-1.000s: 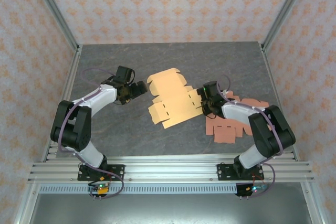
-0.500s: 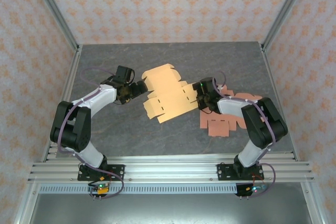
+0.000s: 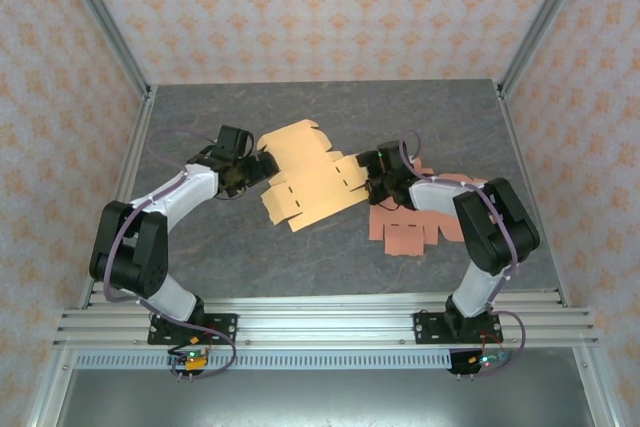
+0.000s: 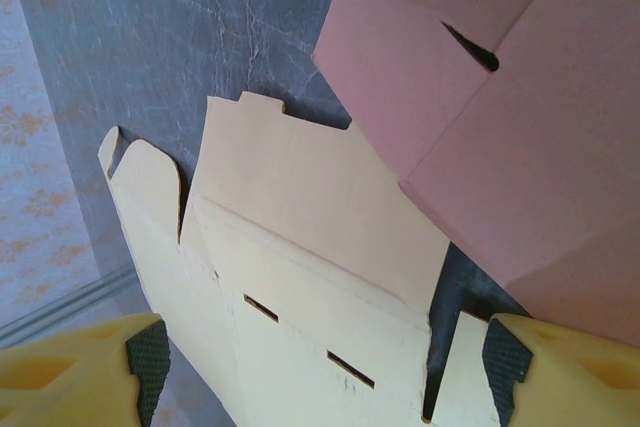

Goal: Fold the paper box

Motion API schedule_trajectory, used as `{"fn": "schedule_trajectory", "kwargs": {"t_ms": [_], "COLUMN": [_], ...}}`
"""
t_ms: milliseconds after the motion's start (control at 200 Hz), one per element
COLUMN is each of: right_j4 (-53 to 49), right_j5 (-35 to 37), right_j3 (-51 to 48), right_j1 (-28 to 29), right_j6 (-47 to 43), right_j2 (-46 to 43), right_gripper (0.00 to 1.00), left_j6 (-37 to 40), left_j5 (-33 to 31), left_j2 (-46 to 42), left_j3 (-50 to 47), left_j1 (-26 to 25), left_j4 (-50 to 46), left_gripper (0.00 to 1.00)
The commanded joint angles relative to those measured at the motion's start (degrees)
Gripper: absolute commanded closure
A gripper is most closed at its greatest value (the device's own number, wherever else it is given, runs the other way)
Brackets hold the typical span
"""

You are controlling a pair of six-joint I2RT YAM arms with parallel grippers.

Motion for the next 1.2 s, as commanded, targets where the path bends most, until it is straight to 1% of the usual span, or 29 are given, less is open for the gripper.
{"fn": "schedule_trajectory", "kwargs": {"t_ms": [0, 110, 240, 315, 476, 671, 831, 906, 991, 1196], "right_j4": [0.6, -1.1, -1.2, -2.3, -2.8, -0.9, -0.7, -0.8, -2.7, -4.5], "right_j5": [-2.1, -1.3, -2.2, -1.7, -0.7, -0.8, -0.5, -0.4, -0.1, -0.8], "right_j3": [2.9, 4.5, 6.6, 7.5, 7.9, 7.0, 4.9, 5.1, 6.5, 6.8], "right_j1": [0.3, 0.3, 0.2, 0.3, 0.2, 0.6, 0.6, 0.4, 0.0, 0.0], "right_j6": [-0.8, -1.5, -2.0, -2.4, -4.5, -2.8, -1.3, -2.9, -4.7, -4.3], "right_j2": [1.3, 2.1, 4.4, 4.6, 6.1, 6.9, 5.4, 4.8, 4.8, 3.4], "right_gripper": [0.19, 0.24, 0.34, 0.35, 0.34, 0.32, 0.28, 0.26, 0.26, 0.26], "left_j6": [-0.9, -0.9, -1.3, -1.4, -2.0, -2.2, -2.1, -2.5, -2.7, -2.7], "left_j5": [-3.5, -4.5, -5.0, -5.3, -5.8, -6.4, -7.6, -7.5, -8.0, -8.0], "left_j2": [-2.0, -2.3, -2.9, -2.7, -3.8, -4.2, -4.2, -4.6, -4.6, -5.4], "left_j3": [-1.6, -1.4, -2.8, -2.7, -3.7, -3.5, -3.3, -3.8, -4.1, -4.5], "left_j1": [0.0, 0.0, 0.1, 0.1, 0.0, 0.0, 0.1, 0.1, 0.0, 0.0], "left_j4": [-0.3, -1.2, 0.0, -0.6, 0.4, -0.2, -1.4, -0.6, -0.1, -0.3], "left_gripper": [0.08, 0.08, 0.08, 0.07, 0.08, 0.08, 0.08, 0.08, 0.07, 0.08]}}
